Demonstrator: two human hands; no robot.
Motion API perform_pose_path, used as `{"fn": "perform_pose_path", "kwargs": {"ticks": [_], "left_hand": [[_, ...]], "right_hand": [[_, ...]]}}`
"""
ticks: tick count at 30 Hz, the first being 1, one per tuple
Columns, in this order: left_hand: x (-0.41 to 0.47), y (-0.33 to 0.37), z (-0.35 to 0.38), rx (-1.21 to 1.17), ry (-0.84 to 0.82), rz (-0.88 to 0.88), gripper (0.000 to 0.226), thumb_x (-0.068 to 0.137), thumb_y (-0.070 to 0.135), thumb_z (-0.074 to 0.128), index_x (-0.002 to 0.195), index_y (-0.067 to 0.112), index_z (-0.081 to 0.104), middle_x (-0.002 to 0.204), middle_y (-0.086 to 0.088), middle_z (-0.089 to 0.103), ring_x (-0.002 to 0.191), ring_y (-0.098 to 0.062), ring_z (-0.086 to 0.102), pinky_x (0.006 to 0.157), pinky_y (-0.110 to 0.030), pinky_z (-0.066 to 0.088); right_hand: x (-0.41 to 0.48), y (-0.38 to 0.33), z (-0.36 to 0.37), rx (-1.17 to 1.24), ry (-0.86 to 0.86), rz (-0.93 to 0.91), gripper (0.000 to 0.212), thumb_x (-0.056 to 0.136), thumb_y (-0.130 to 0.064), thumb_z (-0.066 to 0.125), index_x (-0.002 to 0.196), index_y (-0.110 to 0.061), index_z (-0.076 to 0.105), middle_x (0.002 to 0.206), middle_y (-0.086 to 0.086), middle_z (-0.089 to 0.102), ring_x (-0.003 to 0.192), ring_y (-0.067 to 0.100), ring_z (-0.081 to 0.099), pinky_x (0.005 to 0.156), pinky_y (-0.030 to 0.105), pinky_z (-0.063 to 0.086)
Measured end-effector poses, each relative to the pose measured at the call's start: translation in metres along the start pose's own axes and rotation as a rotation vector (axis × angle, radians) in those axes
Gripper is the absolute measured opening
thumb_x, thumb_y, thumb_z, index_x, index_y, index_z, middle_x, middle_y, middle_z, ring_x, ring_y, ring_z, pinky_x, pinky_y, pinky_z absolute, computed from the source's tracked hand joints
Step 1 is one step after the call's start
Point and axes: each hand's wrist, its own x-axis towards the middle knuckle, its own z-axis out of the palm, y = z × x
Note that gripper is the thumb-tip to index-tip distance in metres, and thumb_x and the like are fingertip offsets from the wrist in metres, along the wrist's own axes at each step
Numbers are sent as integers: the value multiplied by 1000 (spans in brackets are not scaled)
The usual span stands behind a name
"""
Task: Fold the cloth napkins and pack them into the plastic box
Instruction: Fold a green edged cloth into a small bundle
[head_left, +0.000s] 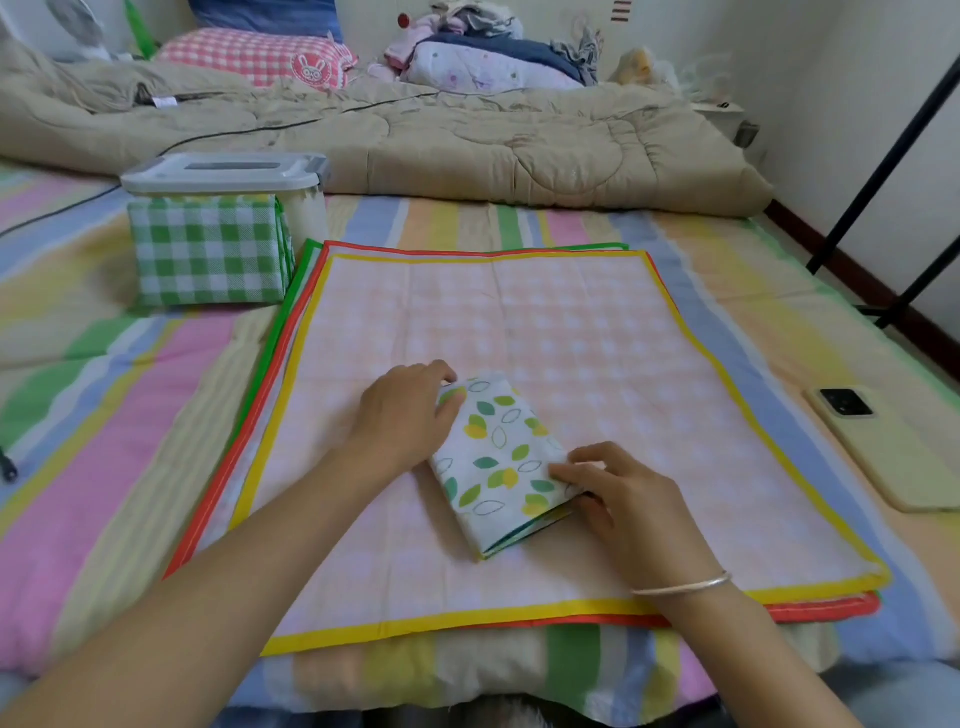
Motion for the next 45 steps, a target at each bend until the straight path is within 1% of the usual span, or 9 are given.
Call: {"fn": "perform_pose_path", "kwargs": {"ticks": [7,10,13,16,20,26,30,38,45], "left_hand": [[-51,29,-10,419,-52,-183,62,98,27,42,154,15,17,131,-11,44,97,-26,64,64,-32,36],[-63,45,-9,456,-75,-188,75,98,22,40,158,13,-4,152,-17,23,95,-24,64,63,-30,36],[-57,30,5,526,-13,48,68,103,33,27,159,15,-6,166,-15,-5,139,-36,39,100,-42,39],[-45,2,22,410,-131,329,64,100,43,5,157,16,7,167,-6,8,154,-22,5,123,-46,5],[-41,-9,27,282,-307,322,78,84,54,-19,154,20,-18,163,3,-24,148,-8,-25,124,-36,-8],[-45,-5,29,279,-263,278,79,81,52,-22,152,19,-22,163,1,-24,150,-10,-22,124,-40,-7],[-48,-1,27,325,-208,212,83,81,52,-22,157,19,-16,165,3,-18,152,-10,-13,124,-46,-2],[-47,-18,15,138,-45,57,82,85,50,-6,160,18,6,166,3,15,151,-12,13,124,-37,8],[-24,-81,-44,-767,360,-355,82,97,32,60,159,27,7,153,4,39,133,-11,47,105,-32,43]], "right_hand": [[36,-11,-22,254,-155,489,44,94,-2,39,121,-22,68,131,5,62,105,15,60,87,21,43],[48,-33,-9,90,-387,417,47,104,-22,28,150,-11,33,159,12,24,146,27,23,117,34,18],[38,-42,29,-189,-419,358,75,95,-56,6,155,-11,-1,162,13,-12,149,29,-13,120,41,-4],[29,-33,51,-228,-360,349,98,68,-62,-18,153,-13,-14,160,8,-22,147,21,-23,120,40,-11],[29,-28,54,-193,-373,358,97,74,-65,-13,154,-12,-11,162,3,-17,148,15,-18,120,36,-11],[59,-9,14,-228,-289,369,38,96,-40,46,131,-23,50,129,3,52,122,24,43,96,35,37],[93,-12,-6,414,-413,735,24,86,-27,71,101,-9,63,104,9,67,92,24,64,85,34,52],[99,-31,-18,650,-483,690,48,86,5,58,120,-26,47,106,12,68,97,30,67,86,47,56],[166,-95,1,1061,-150,631,54,82,20,49,120,-18,53,103,15,66,103,42,63,93,57,51]]}}
